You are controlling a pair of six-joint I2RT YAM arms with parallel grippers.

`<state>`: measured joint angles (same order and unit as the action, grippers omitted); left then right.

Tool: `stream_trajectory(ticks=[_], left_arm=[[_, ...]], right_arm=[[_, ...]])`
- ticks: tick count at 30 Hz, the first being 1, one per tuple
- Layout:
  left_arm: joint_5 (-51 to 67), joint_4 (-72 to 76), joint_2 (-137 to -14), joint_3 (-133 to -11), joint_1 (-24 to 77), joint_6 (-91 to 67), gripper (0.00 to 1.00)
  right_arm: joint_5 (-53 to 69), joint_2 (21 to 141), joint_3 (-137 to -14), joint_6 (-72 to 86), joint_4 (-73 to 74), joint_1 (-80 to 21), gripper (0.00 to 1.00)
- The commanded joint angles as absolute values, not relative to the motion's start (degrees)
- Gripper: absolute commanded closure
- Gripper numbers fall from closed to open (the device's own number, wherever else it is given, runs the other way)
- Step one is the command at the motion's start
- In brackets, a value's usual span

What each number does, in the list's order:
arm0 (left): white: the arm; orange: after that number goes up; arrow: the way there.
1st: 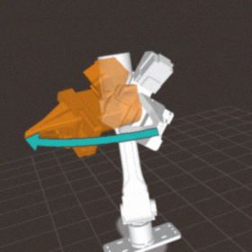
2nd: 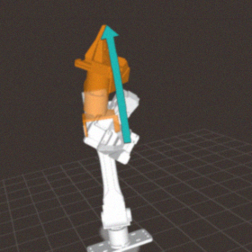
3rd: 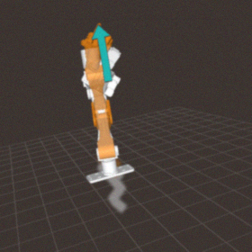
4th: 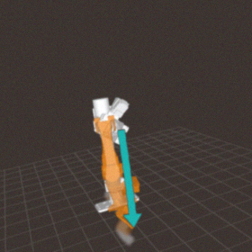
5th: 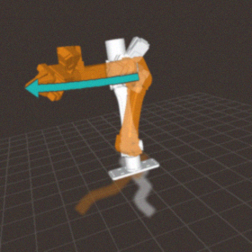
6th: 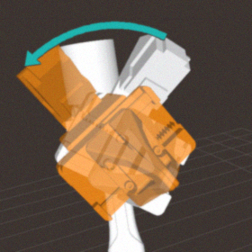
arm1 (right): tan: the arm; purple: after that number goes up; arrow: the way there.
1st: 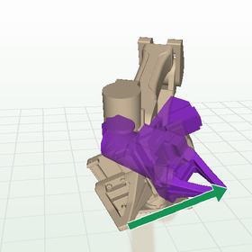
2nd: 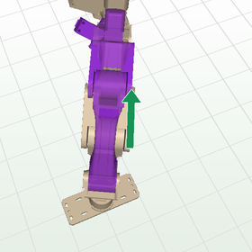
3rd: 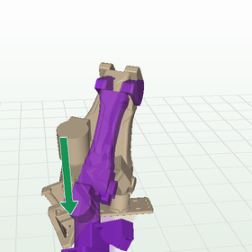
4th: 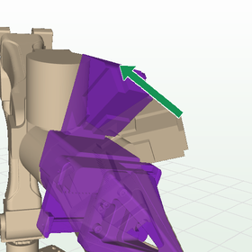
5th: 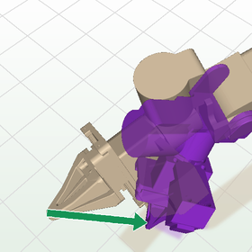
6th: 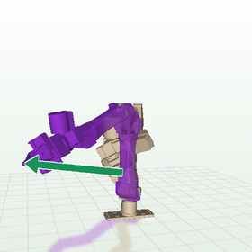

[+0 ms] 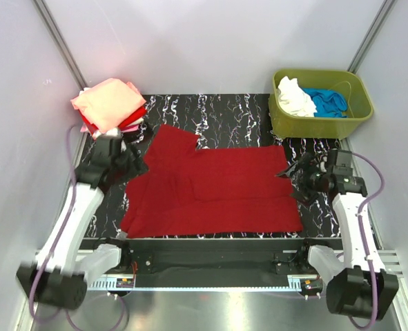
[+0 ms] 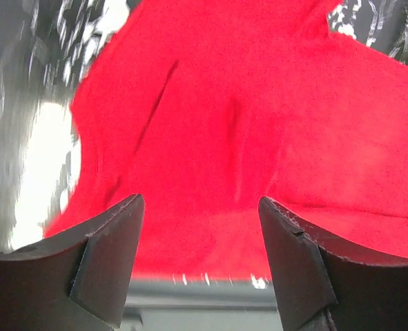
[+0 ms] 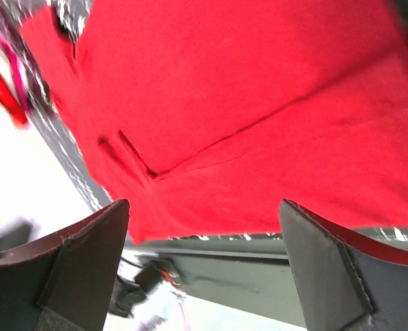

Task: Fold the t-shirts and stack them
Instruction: Fold the tshirt

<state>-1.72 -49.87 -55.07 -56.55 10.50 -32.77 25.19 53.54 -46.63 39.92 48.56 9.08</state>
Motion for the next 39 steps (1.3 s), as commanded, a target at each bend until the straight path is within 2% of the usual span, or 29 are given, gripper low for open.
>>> stream_trajectory(ticks=[1,6,10,16,20,25,32,36,39], left_arm=[[-1.32,-32.2,-67.29,-63.53,10.2,-22.43,0.28],[4.56,-27.52,-88.74,-78.02,8.7,-15.3,0.3],[8.52,-26.19,-102.71,-89.62,6.69,-12.48,0.3],[13.53,-31.45,-122.32,-108.79,4.83,-9.94,0.32],[13.1,-35.42,-132.69,-119.5,4.57,-9.49,0.32],[12.3,-37.0,-137.98,-123.92,4.39,-10.72,0.32],[9.94,-36.83,-140.53,-123.05,4.31,-14.06,0.34],[9.93,-37.62,-140.98,-123.75,4.31,-14.77,0.38],[11.51,-37.53,-140.89,-123.14,4.48,-14.68,0.47]], right_arm=[[26.13,52.12,-45.71,39.72,39.57,1.96,0.04],[26.72,47.38,-37.72,46.31,20.71,-14.11,0.03],[21.89,47.63,-28.94,48.16,12.49,-23.17,0.02],[18.64,46.41,-17.43,49.82,-1.39,-27.95,0.03],[17.67,44.56,-16.53,49.65,-2.11,-28.04,0.02],[18.63,48.86,-16.78,49.4,-5.01,-28.04,0.01],[19.25,52.12,-17.05,49.39,-6.59,-28.04,0.01],[18.81,51.5,-16.53,49.66,-6.68,-28.04,0.0],[18.81,52.12,-16.7,49.83,-6.77,-28.04,0.0]])
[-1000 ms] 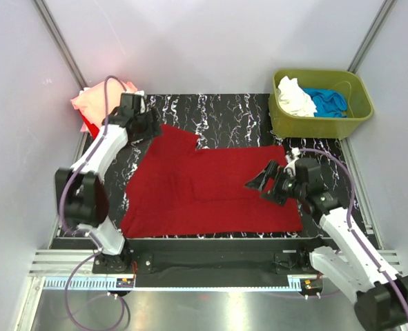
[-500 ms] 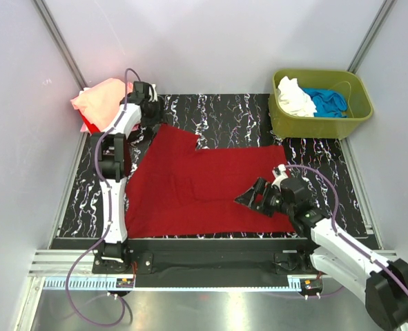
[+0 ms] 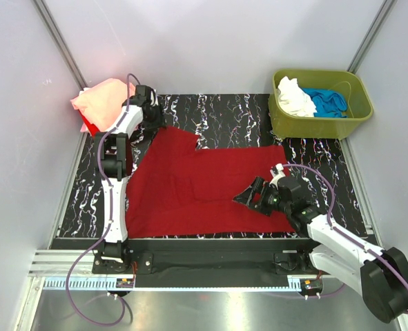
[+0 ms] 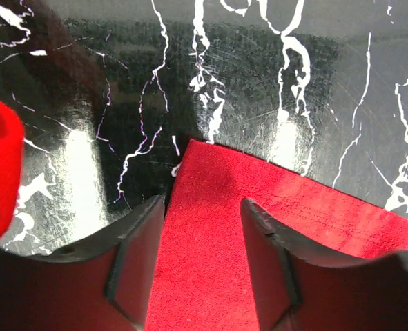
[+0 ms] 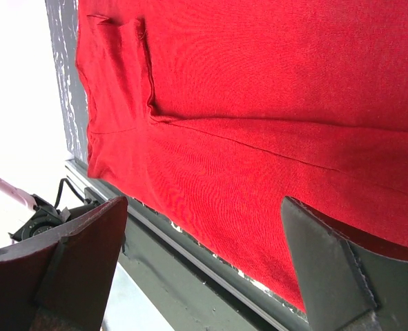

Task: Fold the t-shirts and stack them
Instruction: Fold the tshirt

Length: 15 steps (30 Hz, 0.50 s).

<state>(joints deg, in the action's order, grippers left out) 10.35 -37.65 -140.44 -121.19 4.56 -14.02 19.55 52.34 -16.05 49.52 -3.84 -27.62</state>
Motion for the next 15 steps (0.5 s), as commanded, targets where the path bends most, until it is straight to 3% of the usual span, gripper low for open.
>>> stream_trajectory(ticks=[1,8,11,15], left_arm=[[11.6,-37.44,-140.89,-122.7,4.57,-14.5,0.5],[12.92,-37.27,-140.45,-121.99,5.19,-12.92,0.63],[13.1,-36.91,-140.45,-121.99,5.19,-13.18,0.86],[14.41,-37.7,-140.1,-122.78,5.19,-13.45,1.0]], right_arm=[[18.81,52.55,-16.79,49.83,-6.77,-28.04,0.0],[18.63,53.09,-16.96,50.01,-6.59,-28.04,0.0],[18.46,53.09,-16.88,50.1,-6.42,-28.04,0.0],[18.46,53.26,-16.96,50.1,-6.5,-27.95,0.0]])
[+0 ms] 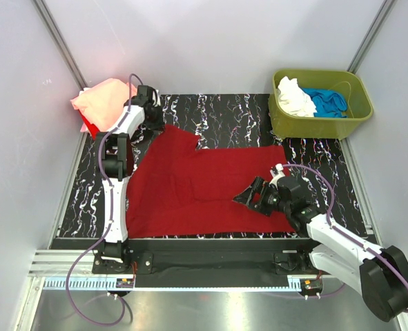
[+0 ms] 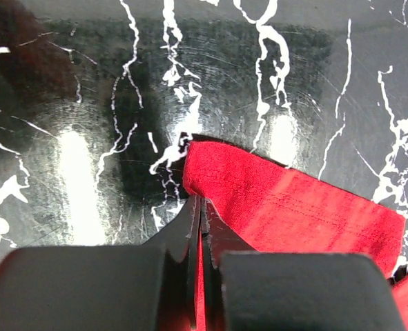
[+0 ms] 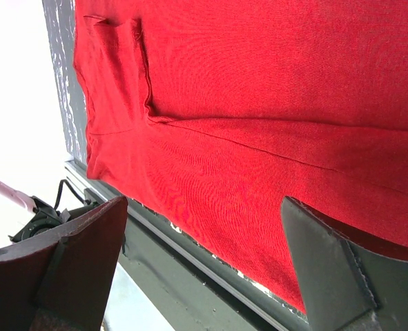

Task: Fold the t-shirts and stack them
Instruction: Fold the tshirt

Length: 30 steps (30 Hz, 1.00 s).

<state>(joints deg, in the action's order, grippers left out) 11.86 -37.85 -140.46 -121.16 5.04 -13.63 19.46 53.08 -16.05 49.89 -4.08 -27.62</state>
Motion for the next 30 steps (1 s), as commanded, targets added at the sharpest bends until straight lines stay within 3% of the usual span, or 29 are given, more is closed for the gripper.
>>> stream_trajectory(ticks=[1,7,13,18,20,23,30], left_arm=[[14.5,-37.88,-139.23,-122.78,5.19,-13.97,1.0],[14.33,-37.8,-127.74,-115.08,5.19,-16.43,1.0],[15.64,-38.14,-112.97,-103.64,6.24,-15.74,1.0],[15.73,-38.32,-103.64,-95.12,6.77,-14.68,1.0],[16.26,-38.32,-102.22,-92.83,6.77,-14.07,1.0],[16.61,-38.15,-100.9,-90.71,6.77,-12.66,1.0],[18.99,-35.6,-100.02,-87.37,6.94,-12.92,1.0]], right_arm=[[18.37,53.0,-16.88,50.1,-6.42,-27.95,0.0],[13.81,50.89,-21.78,48.61,1.81,-27.16,0.01],[-1.56,60.34,-46.9,39.47,28.18,-22.51,0.17],[-0.26,72.31,-59.57,35.08,31.2,-9.77,0.21],[1.04,78.38,-63.69,33.67,31.12,-6.0,0.29],[1.31,85.94,-69.23,31.21,31.38,-2.56,0.37],[-3.86,97.37,-76.11,29.18,30.15,-0.88,0.39]])
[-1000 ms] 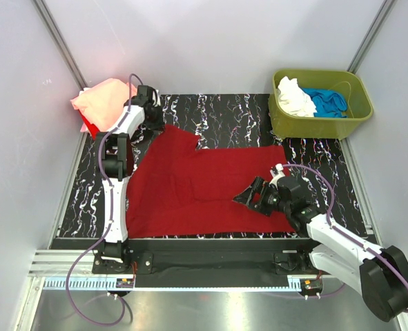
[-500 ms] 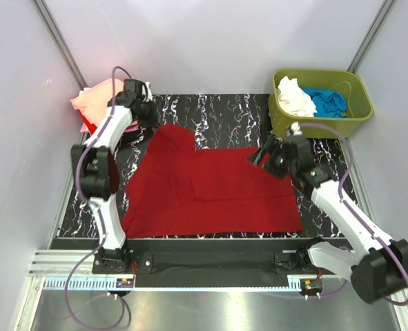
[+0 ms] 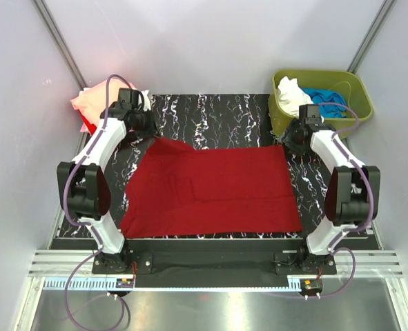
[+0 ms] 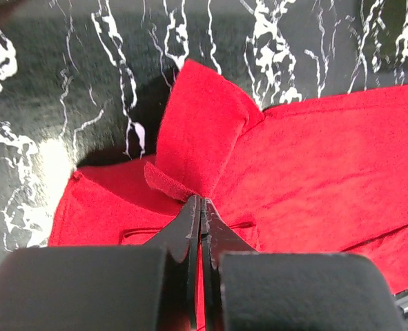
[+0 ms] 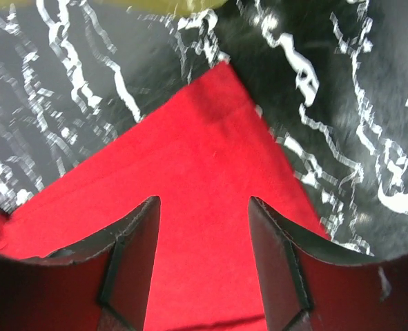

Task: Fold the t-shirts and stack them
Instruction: Fold the tshirt

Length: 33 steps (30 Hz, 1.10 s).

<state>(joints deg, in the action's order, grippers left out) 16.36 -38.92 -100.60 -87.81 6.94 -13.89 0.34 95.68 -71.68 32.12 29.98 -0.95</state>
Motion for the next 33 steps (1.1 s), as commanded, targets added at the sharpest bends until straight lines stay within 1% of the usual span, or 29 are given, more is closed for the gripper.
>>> stream_trajectory(ticks=[1,6,14,16,18,19,21,23,24,29,33], left_arm=[[18.9,-35.51,-99.93,-87.19,6.94,-13.09,1.0],[20.21,-35.42,-99.85,-87.36,6.94,-13.97,1.0],[20.04,-35.77,-99.05,-87.19,6.94,-14.24,1.0],[19.69,-36.03,-99.05,-87.36,6.86,-14.33,1.0],[19.34,-36.12,-98.7,-87.36,6.94,-14.33,1.0],[19.25,-36.12,-98.7,-87.36,6.86,-14.33,1.0],[19.16,-36.21,-98.88,-87.45,6.86,-14.33,1.0],[19.16,-36.21,-99.14,-87.63,6.86,-14.33,1.0],[19.25,-36.21,-99.31,-87.63,6.86,-14.41,1.0],[18.55,-36.56,-98.88,-87.37,6.86,-14.33,1.0],[15.74,-36.47,-95.54,-85.52,6.86,-13.8,1.0]], right_arm=[[-4.65,99.91,-76.55,29.09,30.15,-0.79,0.4],[-4.84,107.47,-79.36,29.18,28.21,-0.61,0.43],[-5.1,115.13,-82.0,29.18,24.87,-0.62,0.44],[-4.31,116.98,-82.44,29.36,24.26,-0.7,0.46],[-3.43,117.68,-81.48,29.88,23.3,-0.62,0.46],[-2.47,117.77,-80.87,30.14,22.07,-0.7,0.44],[-1.33,118.12,-79.28,30.41,21.19,-0.7,0.32],[-1.05,117.34,-78.93,29.1,20.84,-0.97,0.23],[-1.23,115.25,-78.14,29.0,20.13,-0.97,0.21],[-1.5,105.22,-71.39,28.92,16.17,-0.88,0.19],[-1.32,95.04,-67.24,28.57,15.82,-0.97,0.17]])
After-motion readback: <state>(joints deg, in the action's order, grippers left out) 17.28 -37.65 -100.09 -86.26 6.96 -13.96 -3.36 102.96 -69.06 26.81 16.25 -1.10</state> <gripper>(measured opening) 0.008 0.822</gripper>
